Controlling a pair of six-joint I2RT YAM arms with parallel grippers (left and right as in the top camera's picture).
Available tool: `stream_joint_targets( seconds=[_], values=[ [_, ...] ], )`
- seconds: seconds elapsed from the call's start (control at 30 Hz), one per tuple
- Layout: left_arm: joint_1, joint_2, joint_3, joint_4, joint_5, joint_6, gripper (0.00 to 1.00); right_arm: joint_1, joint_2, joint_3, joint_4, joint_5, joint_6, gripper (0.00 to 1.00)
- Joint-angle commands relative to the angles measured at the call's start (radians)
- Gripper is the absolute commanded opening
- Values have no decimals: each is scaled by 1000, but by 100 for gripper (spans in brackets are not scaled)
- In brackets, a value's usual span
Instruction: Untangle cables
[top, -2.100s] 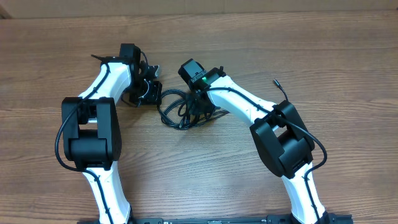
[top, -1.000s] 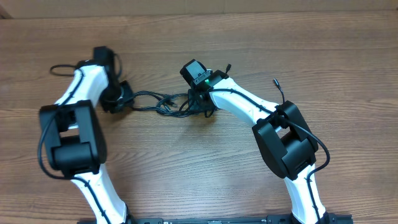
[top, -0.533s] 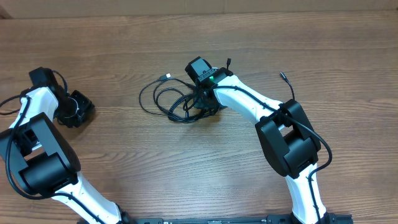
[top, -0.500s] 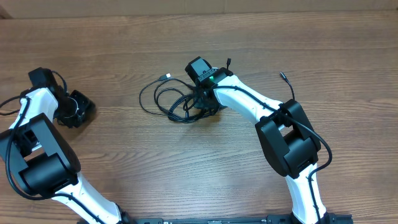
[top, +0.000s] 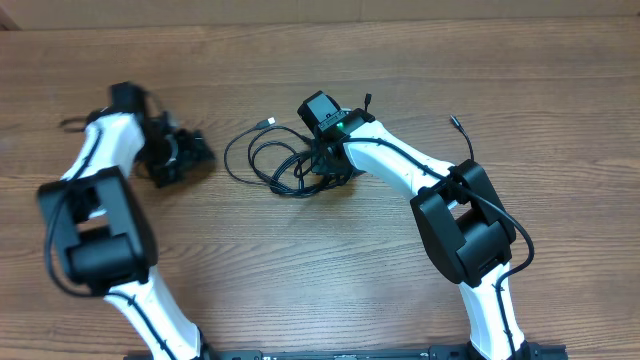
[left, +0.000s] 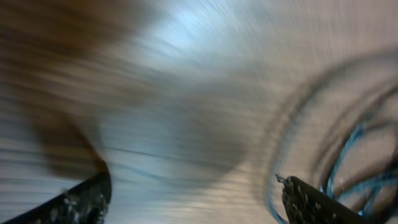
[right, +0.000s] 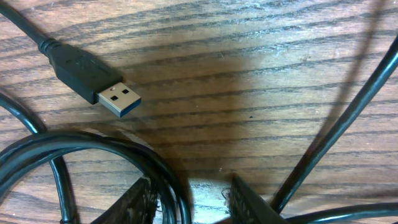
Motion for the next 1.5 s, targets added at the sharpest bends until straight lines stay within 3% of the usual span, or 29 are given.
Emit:
stream_joint_targets(
  seconds=[0.0,0.13,0.43,0.5,0.57,0.73,1.07,1.2,1.47],
  values=[
    [-89,90,96,-103,-51,39,90,-17,26,-43,-11,66,4,36],
    [-171,90,190,-148,-145,16,95,-17,26,-43,-11,66,4,36],
    [-314,91,187,-117,-311,-15,96,-17,26,-43,-11,66,4,36],
    [-341,91,187,-99,-396,-57,93,-17,26,-43,-10,59,3,36],
    [-375,91,175,-32,-480,-77,83,-17,26,-43,-12,59,3,36],
    [-379,91,157,27,-479,-78,71,-17,26,-43,-15,59,3,37],
    [-379,91,25,120,-428,19,76,-17,26,-43,-11,59,3,37],
    [-378,91,5,139,-426,23,83,-17,26,-43,-11,59,3,37],
    [-367,86,236,-41,-382,63,85,-17,26,-43,-10,59,3,37]
  ],
)
